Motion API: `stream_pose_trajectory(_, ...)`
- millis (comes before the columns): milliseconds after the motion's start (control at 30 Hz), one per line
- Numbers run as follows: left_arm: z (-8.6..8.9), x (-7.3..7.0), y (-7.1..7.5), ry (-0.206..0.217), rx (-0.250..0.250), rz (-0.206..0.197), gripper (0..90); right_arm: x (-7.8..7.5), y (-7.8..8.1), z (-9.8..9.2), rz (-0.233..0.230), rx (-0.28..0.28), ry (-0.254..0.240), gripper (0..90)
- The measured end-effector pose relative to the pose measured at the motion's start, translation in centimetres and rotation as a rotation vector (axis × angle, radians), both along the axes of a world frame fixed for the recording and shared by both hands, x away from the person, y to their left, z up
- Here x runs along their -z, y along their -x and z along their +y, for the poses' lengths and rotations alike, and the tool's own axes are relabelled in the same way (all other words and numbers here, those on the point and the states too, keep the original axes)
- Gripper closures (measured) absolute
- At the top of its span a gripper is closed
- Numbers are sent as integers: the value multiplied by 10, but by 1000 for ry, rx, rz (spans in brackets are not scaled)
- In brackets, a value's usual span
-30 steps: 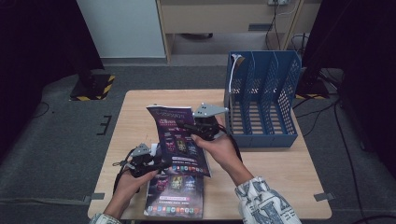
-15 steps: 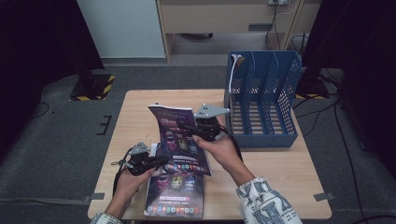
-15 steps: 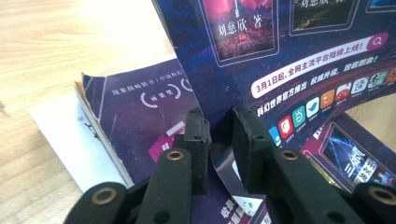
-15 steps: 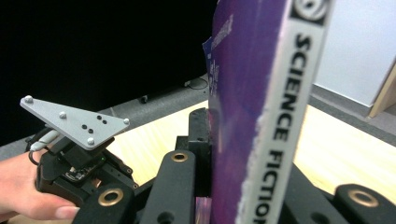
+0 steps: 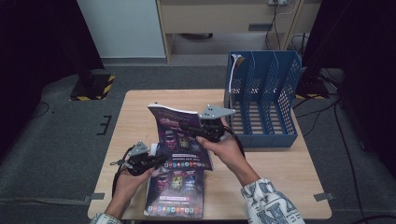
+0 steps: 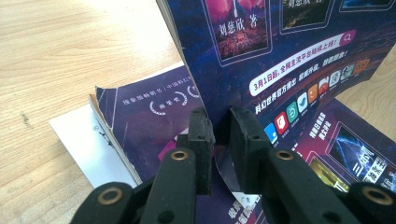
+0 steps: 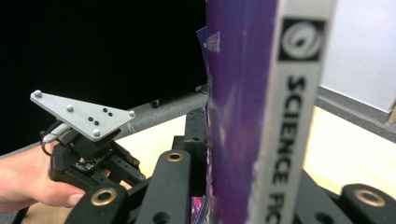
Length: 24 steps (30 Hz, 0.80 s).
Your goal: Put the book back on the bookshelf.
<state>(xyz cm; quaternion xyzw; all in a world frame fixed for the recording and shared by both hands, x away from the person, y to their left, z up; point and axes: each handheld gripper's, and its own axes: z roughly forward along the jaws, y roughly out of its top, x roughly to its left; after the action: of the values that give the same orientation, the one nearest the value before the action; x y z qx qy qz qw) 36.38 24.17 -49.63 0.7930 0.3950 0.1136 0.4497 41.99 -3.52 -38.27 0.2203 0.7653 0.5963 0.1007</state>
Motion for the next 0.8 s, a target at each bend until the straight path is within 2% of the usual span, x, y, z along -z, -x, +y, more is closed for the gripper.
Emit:
stream_pose_trajectory(567,-1,-1,1,-7,4,-11,788,3,0,2,-4,-14,14,752)
stream_pose_trajectory(767,-1,-1,1,-4,3,-11,788,4,-1,2,-4,-10,22,773)
stream_pose_trajectory(800,-1,-1,1,-3,3,-12,788,3,-1,1,-11,2,32,805)
